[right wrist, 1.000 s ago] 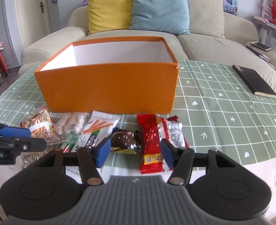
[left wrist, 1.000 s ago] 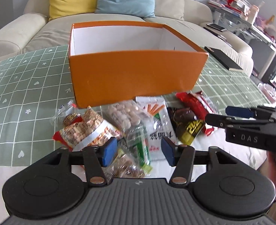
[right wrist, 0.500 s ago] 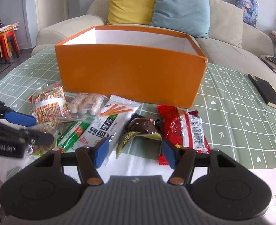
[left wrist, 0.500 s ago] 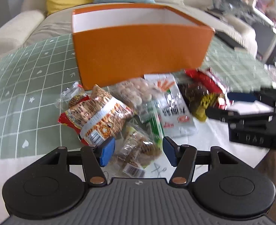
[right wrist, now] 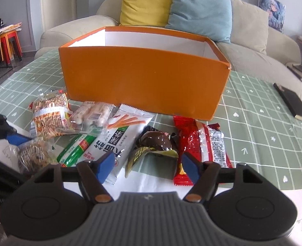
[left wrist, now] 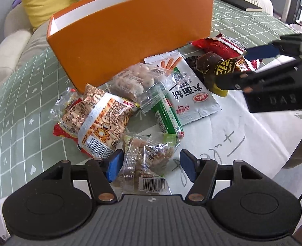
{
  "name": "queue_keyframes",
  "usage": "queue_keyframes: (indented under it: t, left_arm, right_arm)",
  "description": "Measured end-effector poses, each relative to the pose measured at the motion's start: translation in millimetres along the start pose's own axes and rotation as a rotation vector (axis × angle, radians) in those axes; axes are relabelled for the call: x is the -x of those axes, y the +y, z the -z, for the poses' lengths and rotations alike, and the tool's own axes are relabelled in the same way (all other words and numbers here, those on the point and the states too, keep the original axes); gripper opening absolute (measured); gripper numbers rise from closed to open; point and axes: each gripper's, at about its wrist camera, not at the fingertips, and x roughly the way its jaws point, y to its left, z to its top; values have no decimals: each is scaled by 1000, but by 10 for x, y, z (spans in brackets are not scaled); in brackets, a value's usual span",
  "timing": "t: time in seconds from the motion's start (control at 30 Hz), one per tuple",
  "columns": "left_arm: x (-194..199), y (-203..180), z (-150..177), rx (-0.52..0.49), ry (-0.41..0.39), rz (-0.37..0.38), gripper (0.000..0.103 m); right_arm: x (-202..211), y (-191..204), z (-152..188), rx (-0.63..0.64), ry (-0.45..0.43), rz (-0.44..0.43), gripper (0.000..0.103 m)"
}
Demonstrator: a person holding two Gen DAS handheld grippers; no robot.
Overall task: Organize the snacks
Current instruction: 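Grasp the dark brown wrapped snack with the right tool while the left grasps a clear barcode packet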
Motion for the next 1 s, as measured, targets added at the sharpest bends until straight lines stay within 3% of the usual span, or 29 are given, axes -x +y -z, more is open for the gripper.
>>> queue_keyframes:
  t: [0.1, 0.17, 0.23, 0.37, 0.9, 1.0]
  left_arm:
    - [-5, 22, -3, 18, 7, 8, 72]
    - [0, 39, -3, 27, 5, 9, 60]
    - [3, 51, -17, 41, 6, 9, 57]
    - [15, 47, -38, 65, -9, 17, 48]
    - [85, 65, -205, 196, -74, 107, 46]
    - [87, 76, -239, 215, -75, 113, 46]
  right_arm:
    - [-80, -15, -59, -9, 7, 6, 73]
    - [-136, -29, -89, -16, 12, 10, 73]
    - [-172, -50, -119, -29, 16, 8, 72]
    - [-236, -57, -155, -33, 29, 3, 62]
    - [-495, -102, -111, -11, 97, 10, 60]
    - [-496, -107, -107, -19, 99, -5, 54]
